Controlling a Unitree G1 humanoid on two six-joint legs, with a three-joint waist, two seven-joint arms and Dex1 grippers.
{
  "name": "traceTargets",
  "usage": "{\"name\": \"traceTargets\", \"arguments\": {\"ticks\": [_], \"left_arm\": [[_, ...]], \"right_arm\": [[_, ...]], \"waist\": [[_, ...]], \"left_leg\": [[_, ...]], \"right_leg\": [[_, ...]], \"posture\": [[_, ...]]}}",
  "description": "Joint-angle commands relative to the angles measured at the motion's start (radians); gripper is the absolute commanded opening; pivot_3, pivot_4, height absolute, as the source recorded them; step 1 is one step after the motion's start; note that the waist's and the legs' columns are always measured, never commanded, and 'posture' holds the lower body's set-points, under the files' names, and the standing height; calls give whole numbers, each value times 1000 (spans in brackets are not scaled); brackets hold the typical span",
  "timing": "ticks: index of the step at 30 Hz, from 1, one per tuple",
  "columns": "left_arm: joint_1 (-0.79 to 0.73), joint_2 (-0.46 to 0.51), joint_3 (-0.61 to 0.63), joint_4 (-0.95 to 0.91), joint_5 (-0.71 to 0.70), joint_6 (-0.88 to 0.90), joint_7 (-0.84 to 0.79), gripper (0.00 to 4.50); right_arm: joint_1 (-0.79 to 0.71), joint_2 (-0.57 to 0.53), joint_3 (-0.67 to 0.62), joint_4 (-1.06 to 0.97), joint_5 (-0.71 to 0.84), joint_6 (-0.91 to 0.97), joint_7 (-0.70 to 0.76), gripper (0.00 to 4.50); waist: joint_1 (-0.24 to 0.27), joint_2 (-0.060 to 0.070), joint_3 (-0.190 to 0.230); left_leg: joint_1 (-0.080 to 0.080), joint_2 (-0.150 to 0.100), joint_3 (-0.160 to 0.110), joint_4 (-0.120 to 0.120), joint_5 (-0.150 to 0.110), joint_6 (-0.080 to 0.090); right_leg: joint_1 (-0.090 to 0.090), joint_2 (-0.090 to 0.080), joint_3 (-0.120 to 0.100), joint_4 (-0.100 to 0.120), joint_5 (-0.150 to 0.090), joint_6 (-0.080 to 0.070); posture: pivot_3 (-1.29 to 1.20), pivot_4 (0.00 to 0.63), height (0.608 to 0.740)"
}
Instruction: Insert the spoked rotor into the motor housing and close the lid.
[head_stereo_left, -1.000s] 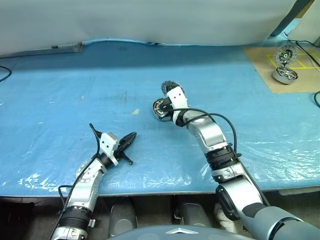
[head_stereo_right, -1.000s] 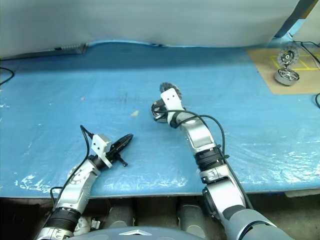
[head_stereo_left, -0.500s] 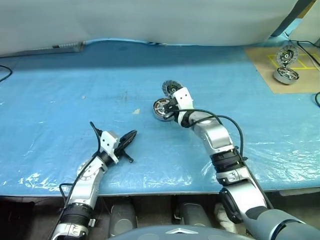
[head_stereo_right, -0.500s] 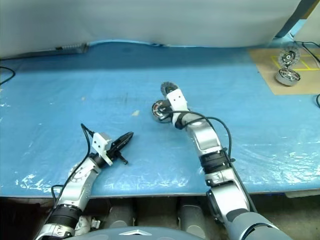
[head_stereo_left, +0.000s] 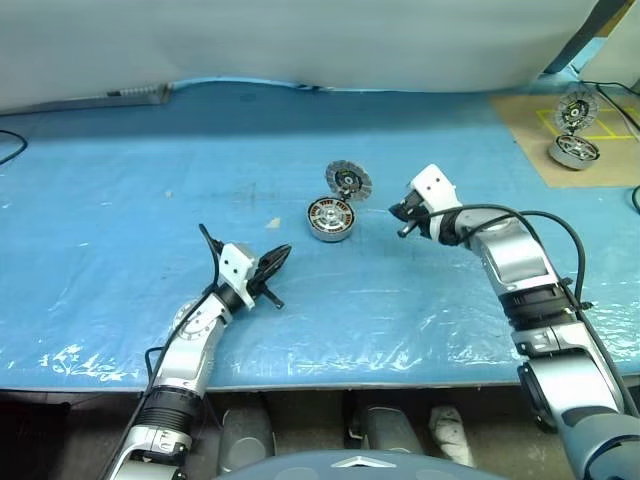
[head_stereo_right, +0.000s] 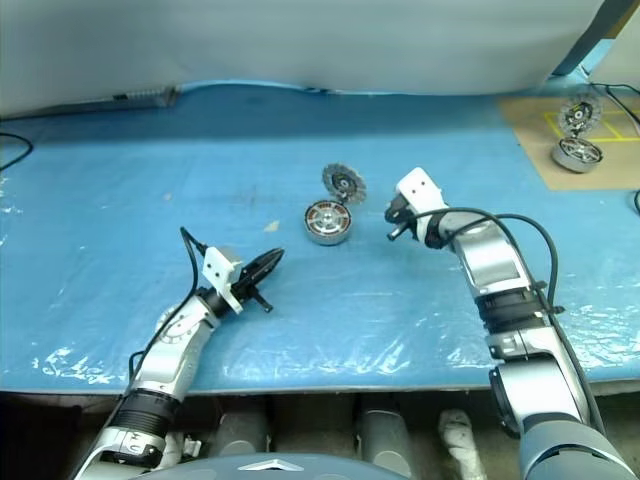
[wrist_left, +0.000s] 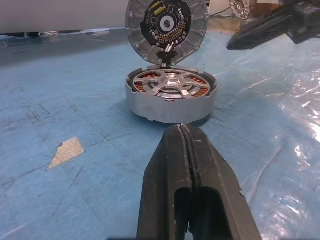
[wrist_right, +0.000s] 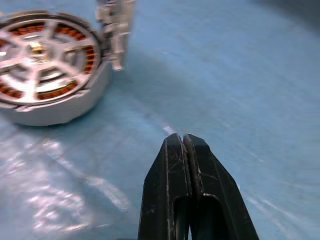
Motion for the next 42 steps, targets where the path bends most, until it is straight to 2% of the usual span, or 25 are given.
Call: {"name": "traceTargets", "arguments": {"ticks": [1,5,8,13,17,22,26,37,42], "left_arm": [[-14,-21,-21,3,21,-22,19,0],[-22,-44,-34,38,76,-65,73,0],[-21,-56,-40,56,97,-79,101,0],[-12,-71,-46,62,110,-88,126,0],[1,-68,-46,56,109,-87,134,0],[14,-55,-36,56,106,-86,142,0],[15,-46,-25,65,102,-88,151,0],[-2,-40,-19,86,98,-90,157,0],[-4,-36,-16,84,94,-89,153,0]], "right_arm": [[-117,29,-29,216,-37,-193,-72,22],[-255,90,-48,502,-26,-383,-49,22],[-341,140,-99,642,18,-435,3,22],[-425,204,-222,774,119,-395,102,22],[-453,238,-282,820,170,-323,192,22],[-449,258,-298,804,194,-236,299,22],[-404,287,-293,760,193,-194,316,22],[-195,376,-243,579,155,-145,161,22],[-140,388,-241,350,187,-91,132,22]], "waist": [[-1,0,0],[-1,0,0],[-2,0,0],[2,1,0],[5,1,0],[3,1,0],[1,1,0],[3,3,-2],[3,3,-2]], "left_leg": [[0,0,0,0,0,0],[0,1,0,1,0,0],[-3,1,0,1,0,1],[-17,3,0,8,0,8],[-17,5,0,10,0,10],[-17,6,0,11,0,10],[-17,8,0,11,0,10],[-11,9,1,11,-3,6],[-9,9,1,11,-2,5]], "right_leg": [[0,0,0,0,0,0],[-1,0,-1,0,0,-1],[-5,0,-1,1,0,-1],[-17,0,-3,6,1,-3],[-17,0,-5,7,2,-4],[-17,0,-6,7,3,-6],[-17,2,-6,7,3,-6],[-12,2,-6,7,3,-7],[-9,2,-6,6,3,-7]], "posture": [[0,150,740],[0,150,740],[0,150,740],[0,150,740],[0,150,740],[0,150,740],[0,150,740],[0,150,740],[0,150,740]]}}
